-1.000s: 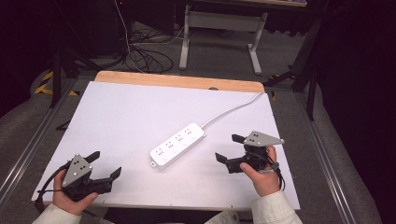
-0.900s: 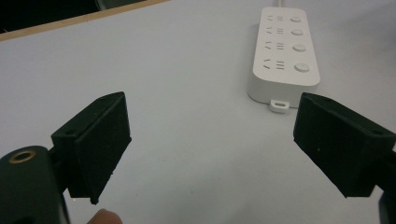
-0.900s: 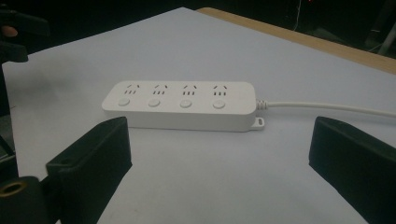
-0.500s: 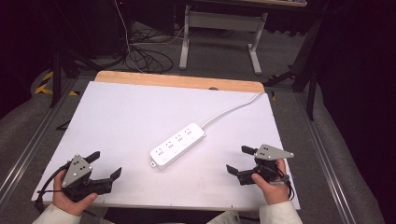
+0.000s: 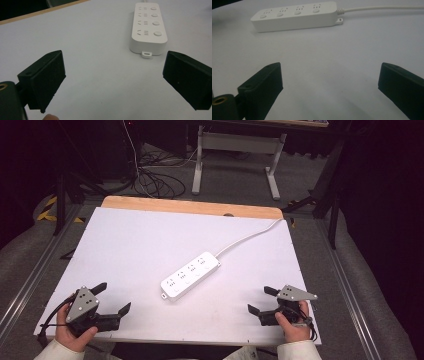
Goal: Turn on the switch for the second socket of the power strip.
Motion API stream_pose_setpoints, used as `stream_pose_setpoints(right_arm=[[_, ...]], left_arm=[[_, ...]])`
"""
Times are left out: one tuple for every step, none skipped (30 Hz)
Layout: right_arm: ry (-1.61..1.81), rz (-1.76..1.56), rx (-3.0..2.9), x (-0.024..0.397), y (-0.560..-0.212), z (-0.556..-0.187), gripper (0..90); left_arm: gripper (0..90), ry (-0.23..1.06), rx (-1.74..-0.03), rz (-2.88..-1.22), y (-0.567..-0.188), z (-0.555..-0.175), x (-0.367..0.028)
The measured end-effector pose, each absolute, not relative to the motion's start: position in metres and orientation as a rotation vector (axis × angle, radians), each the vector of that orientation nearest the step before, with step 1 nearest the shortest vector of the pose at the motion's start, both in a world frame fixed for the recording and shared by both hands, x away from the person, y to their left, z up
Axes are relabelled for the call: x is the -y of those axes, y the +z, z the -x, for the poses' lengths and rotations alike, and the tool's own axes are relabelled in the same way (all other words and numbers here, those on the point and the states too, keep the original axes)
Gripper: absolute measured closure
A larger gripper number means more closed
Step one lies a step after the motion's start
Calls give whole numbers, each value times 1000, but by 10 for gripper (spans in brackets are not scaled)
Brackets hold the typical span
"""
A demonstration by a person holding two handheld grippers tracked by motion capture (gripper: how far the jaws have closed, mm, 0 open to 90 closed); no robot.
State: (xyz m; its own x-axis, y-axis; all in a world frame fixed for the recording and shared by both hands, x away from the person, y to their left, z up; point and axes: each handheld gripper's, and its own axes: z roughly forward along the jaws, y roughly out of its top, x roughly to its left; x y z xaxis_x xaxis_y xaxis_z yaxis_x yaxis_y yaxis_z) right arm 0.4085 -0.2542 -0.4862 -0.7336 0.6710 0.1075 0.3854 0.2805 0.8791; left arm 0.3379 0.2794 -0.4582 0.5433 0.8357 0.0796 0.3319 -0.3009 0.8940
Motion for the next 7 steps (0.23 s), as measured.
stream_pose_setpoints(right_arm=[[1418,-967,-2286,255,-487,-407,55],[1399,-948,-2306,255,-487,-406,55],[1382,-934,-2316,256,-487,-405,55],[1357,-927,-2317,256,-486,-404,55],[1338,-922,-2311,255,-486,-404,55],[1331,-920,-2308,255,-486,-405,55],[1332,-923,-2307,255,-486,-405,55]], left_arm=[[49,704,-953,-1873,-459,-338,-279],[48,707,-947,-1877,-459,-338,-279],[45,708,-944,-1878,-460,-338,-279],[42,708,-943,-1879,-460,-338,-279],[42,709,-942,-1880,-460,-338,-280],[42,699,-946,-1874,-461,-339,-280],[41,698,-950,-1872,-461,-339,-280]])
